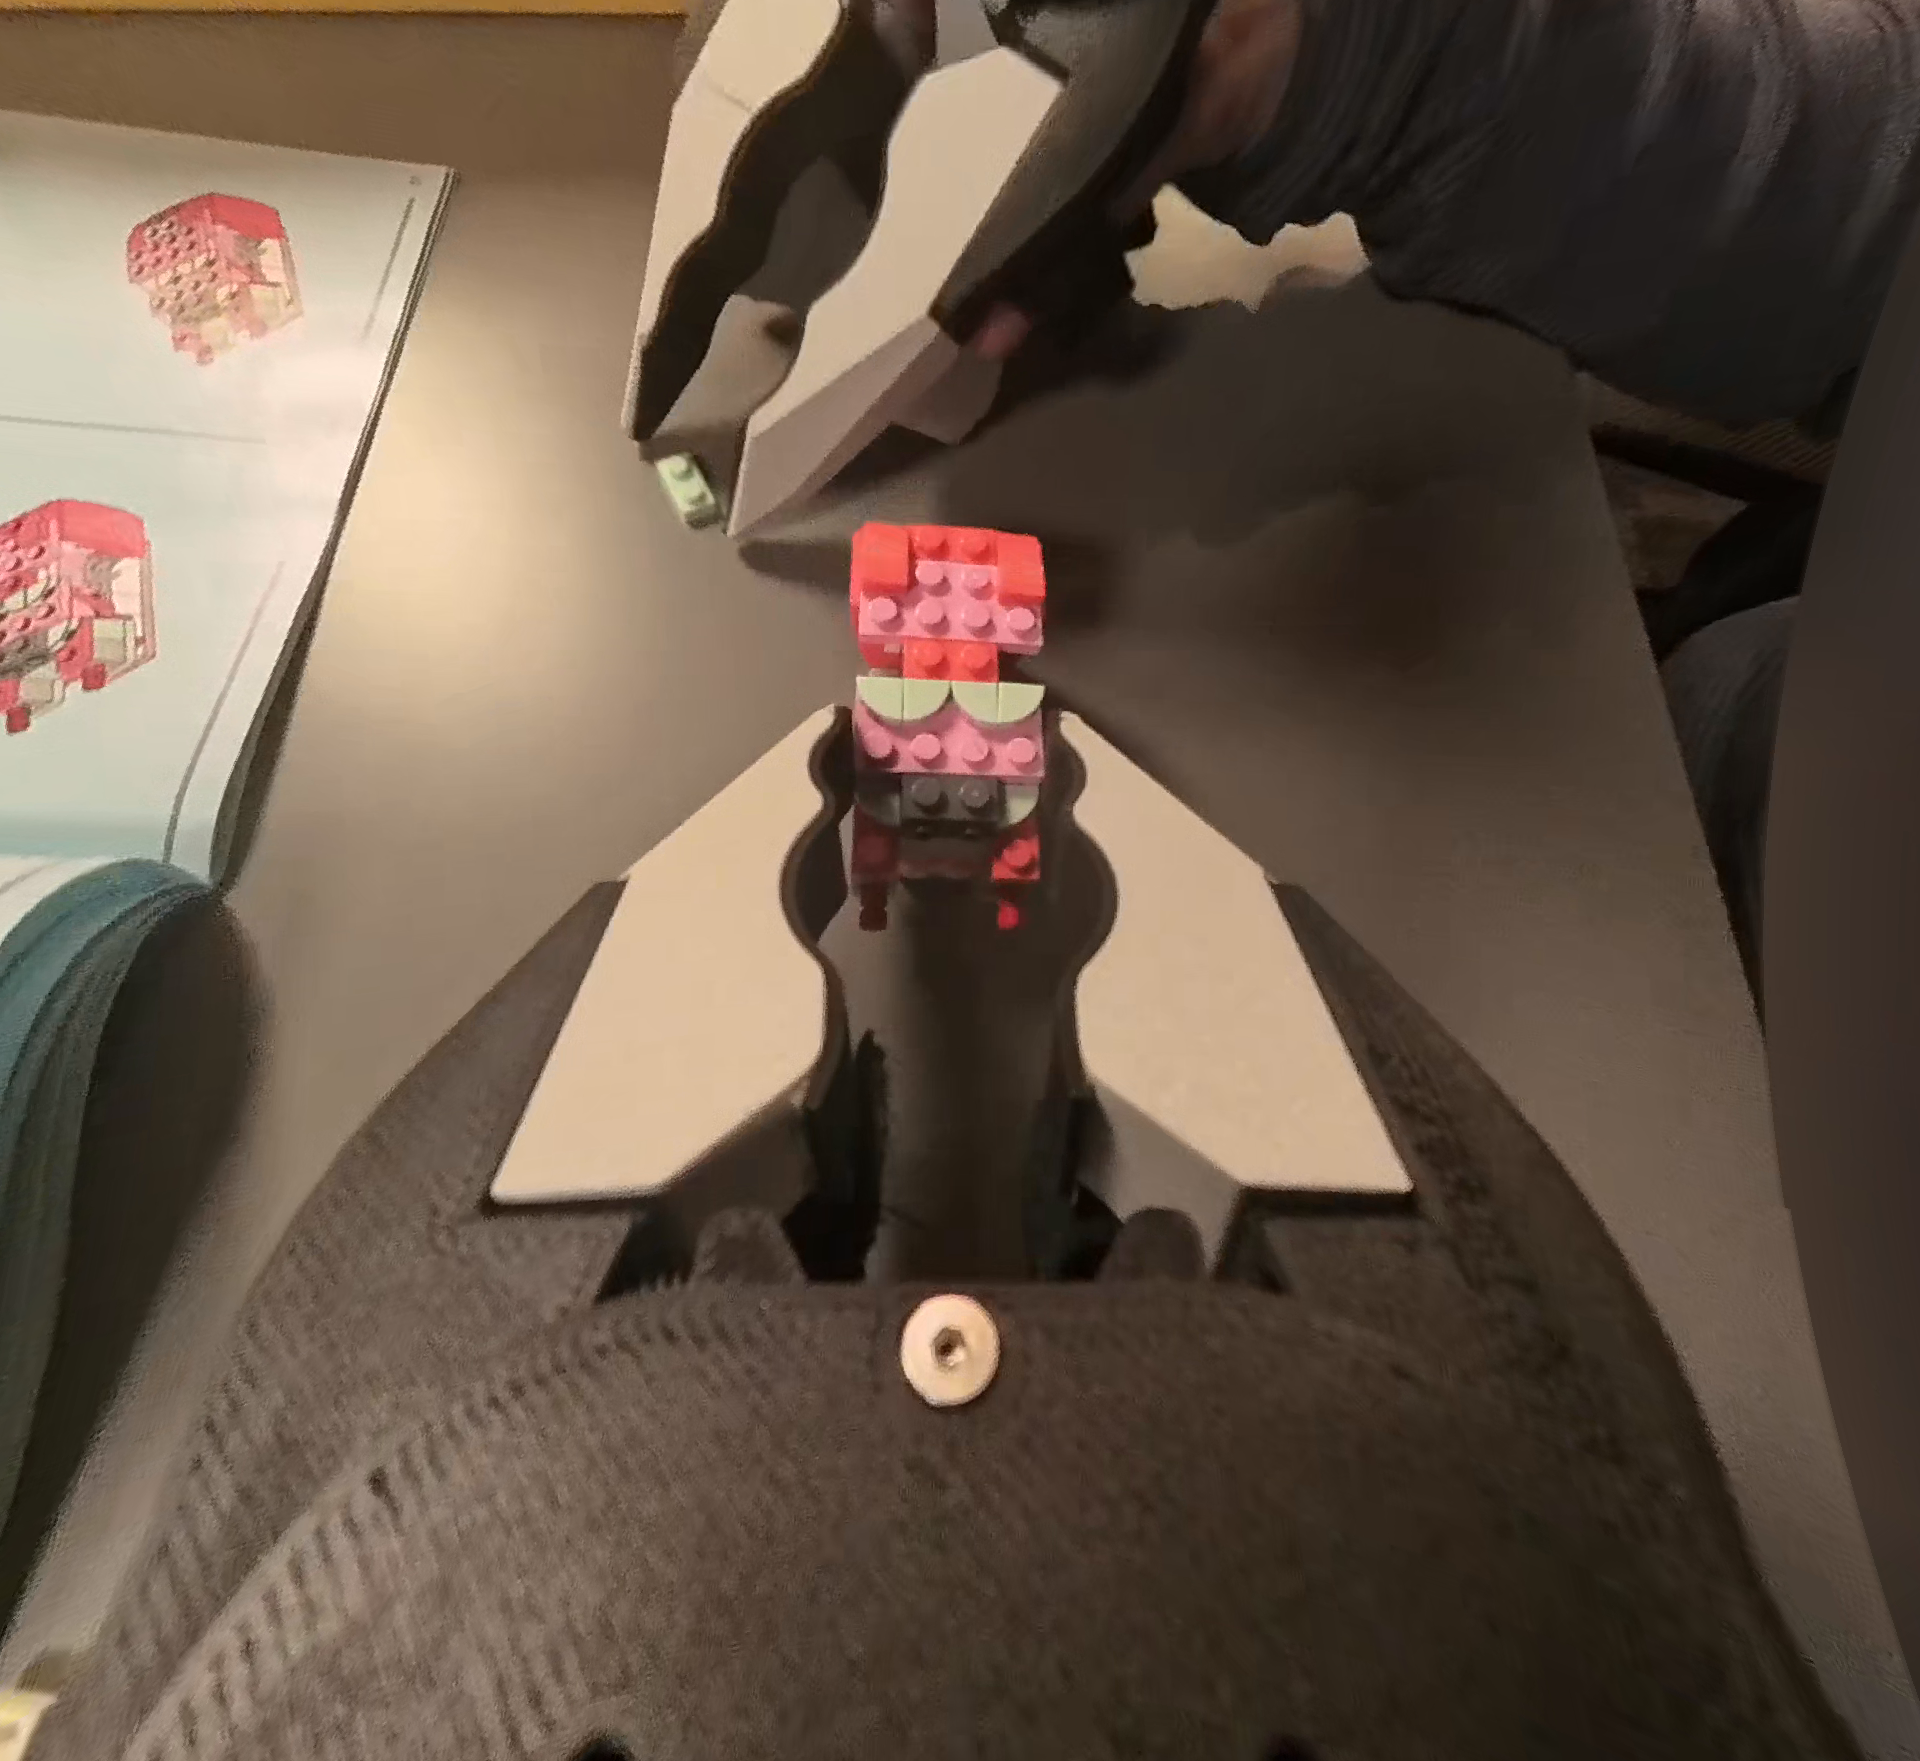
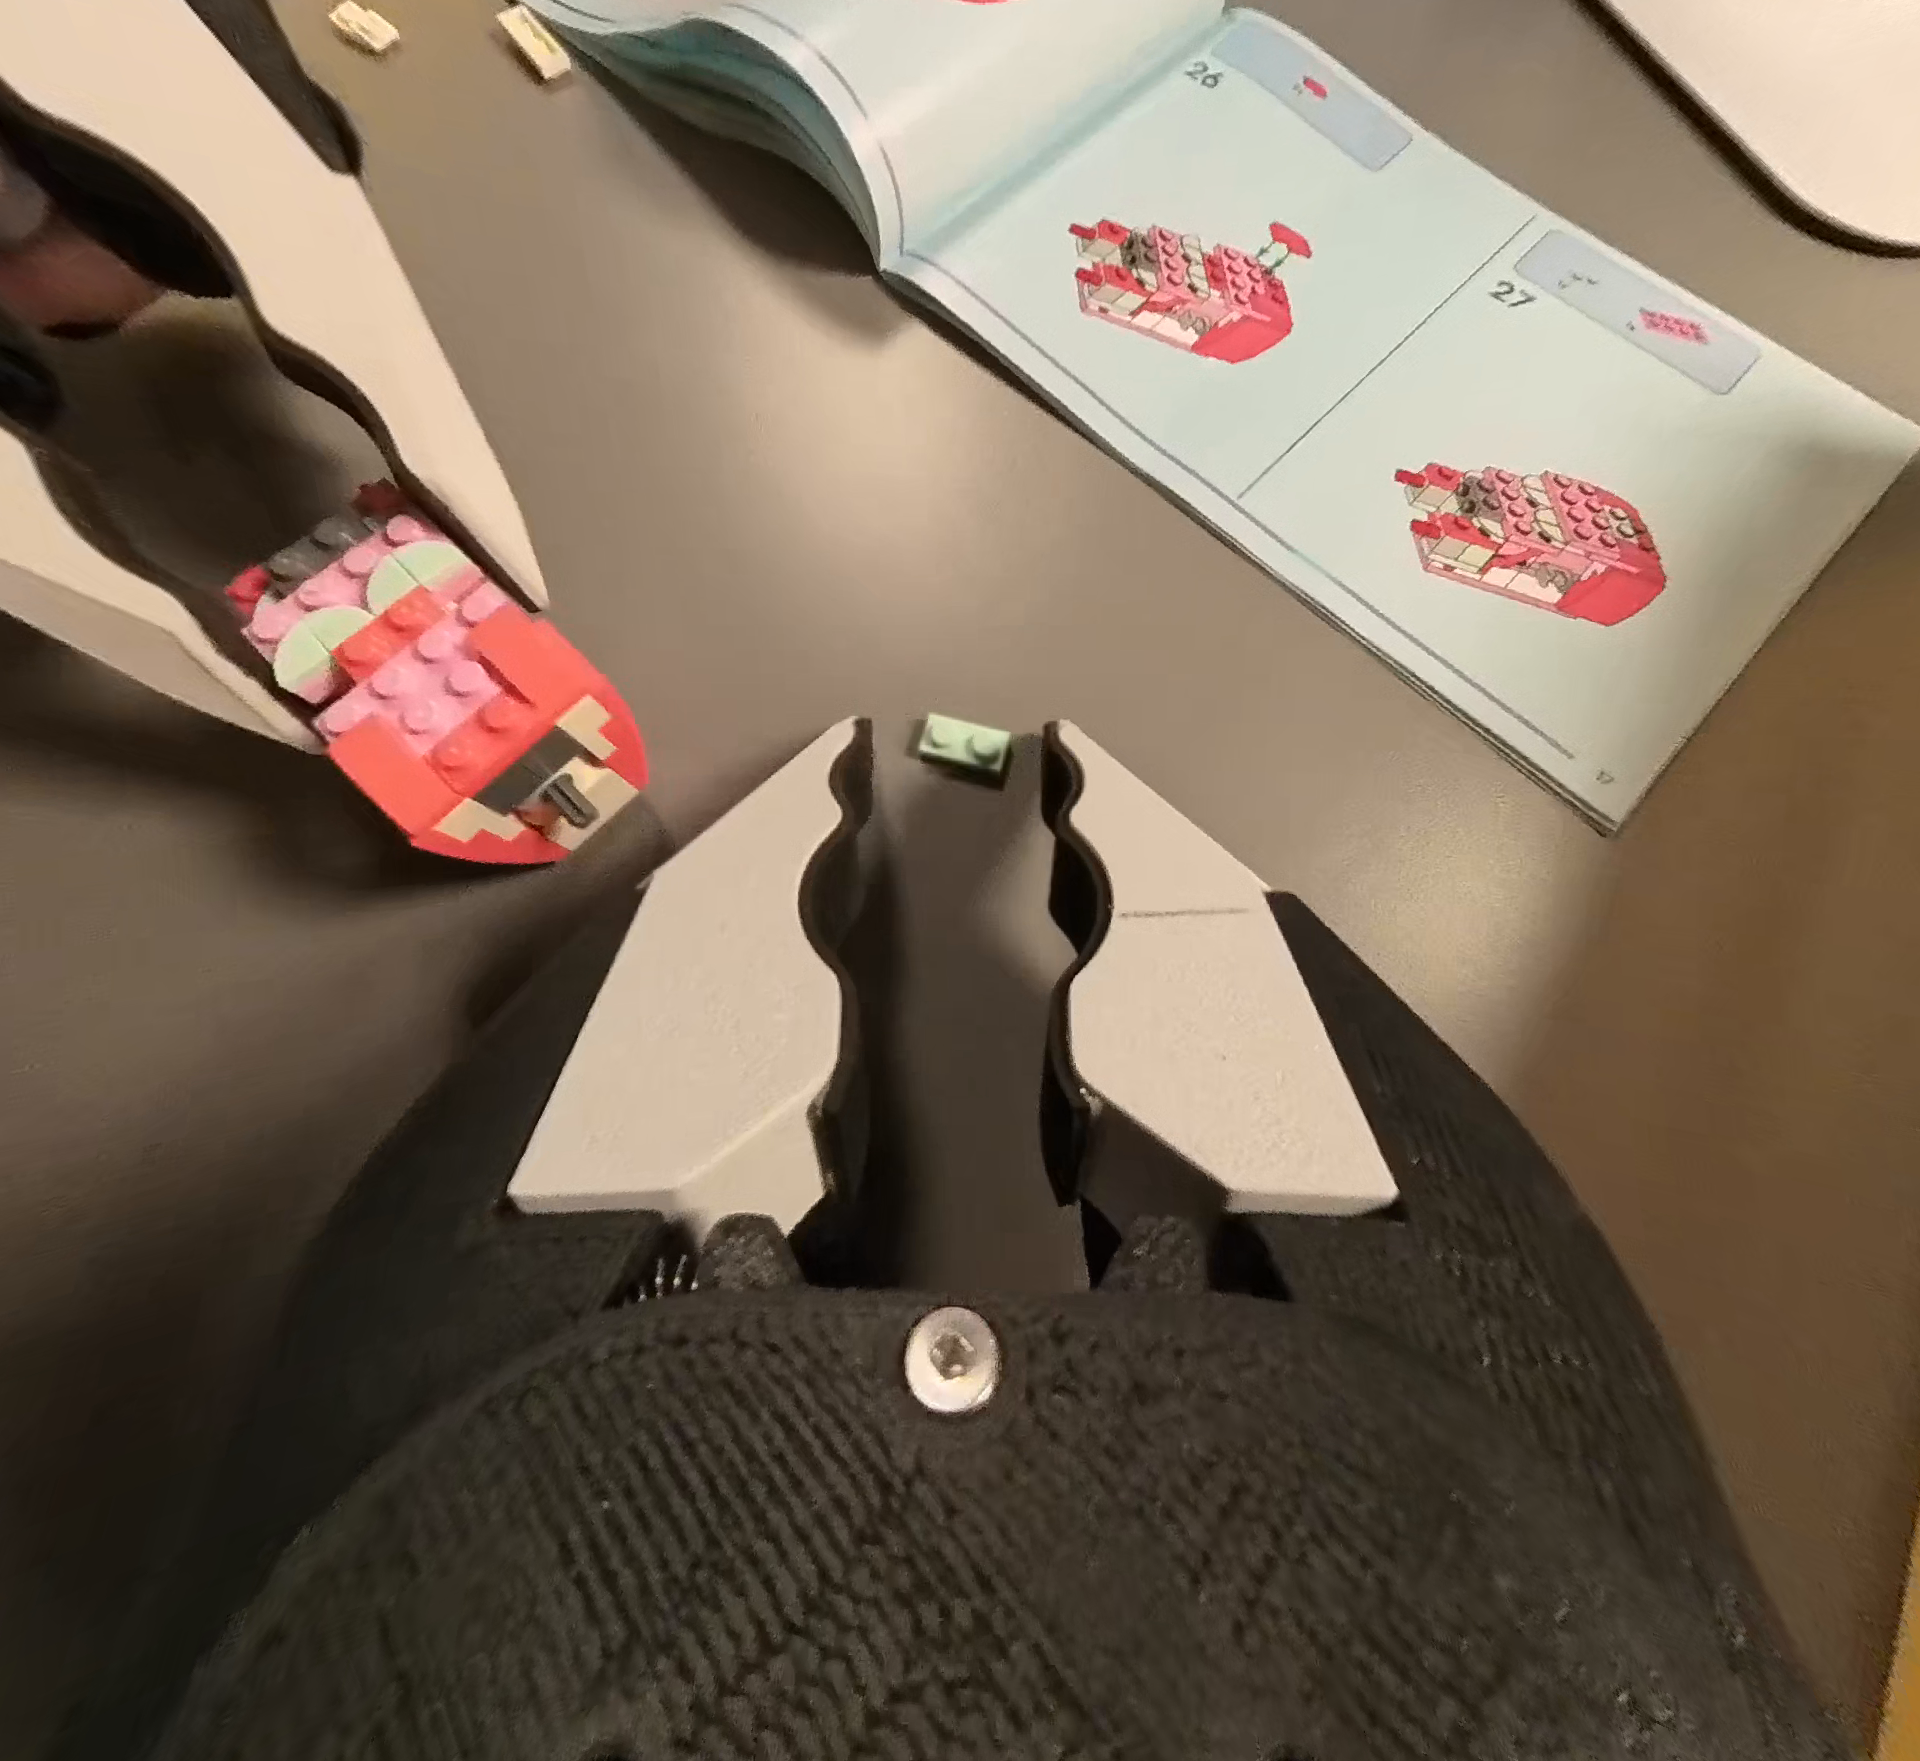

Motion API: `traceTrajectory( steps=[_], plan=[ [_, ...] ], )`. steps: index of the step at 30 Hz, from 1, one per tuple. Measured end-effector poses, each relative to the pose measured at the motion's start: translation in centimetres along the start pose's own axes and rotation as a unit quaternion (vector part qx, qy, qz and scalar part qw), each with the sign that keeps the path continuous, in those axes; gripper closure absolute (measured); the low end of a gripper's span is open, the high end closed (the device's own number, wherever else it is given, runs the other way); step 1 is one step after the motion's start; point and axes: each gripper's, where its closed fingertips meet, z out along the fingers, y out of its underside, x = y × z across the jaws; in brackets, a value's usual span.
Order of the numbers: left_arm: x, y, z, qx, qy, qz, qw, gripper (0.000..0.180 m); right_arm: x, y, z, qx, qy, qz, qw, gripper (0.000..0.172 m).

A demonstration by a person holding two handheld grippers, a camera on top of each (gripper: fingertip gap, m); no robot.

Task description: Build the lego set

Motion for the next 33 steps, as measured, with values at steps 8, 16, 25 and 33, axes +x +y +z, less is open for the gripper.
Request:
traceTrajectory(
  steps=[8, 16, 25, 33],
  plan=[
    [-0.5, 0.7, 0.7, -0.014, -0.022, -0.020, 0.999, 0.116, 0.5, 0.2, -0.2, -0.017, 0.063, 0.000, 0.998, 0.146],
    [-0.3, 1.1, 1.6, -0.029, -0.028, -0.010, 0.999, 0.133, 0.1, 0.2, -0.1, -0.027, 0.032, -0.022, 0.999, 0.158],
    [0.0, 0.2, 1.1, 0.006, 0.016, -0.044, 0.999, 0.142, -6.9, -3.5, -4.5, 0.095, -0.200, -0.196, 0.955, 0.158],
    [0.6, 0.4, 1.1, 0.000, 0.037, -0.029, 0.999, 0.143, -8.8, -3.1, -4.3, 0.043, -0.267, -0.288, 0.919, 0.158]
  ],
)
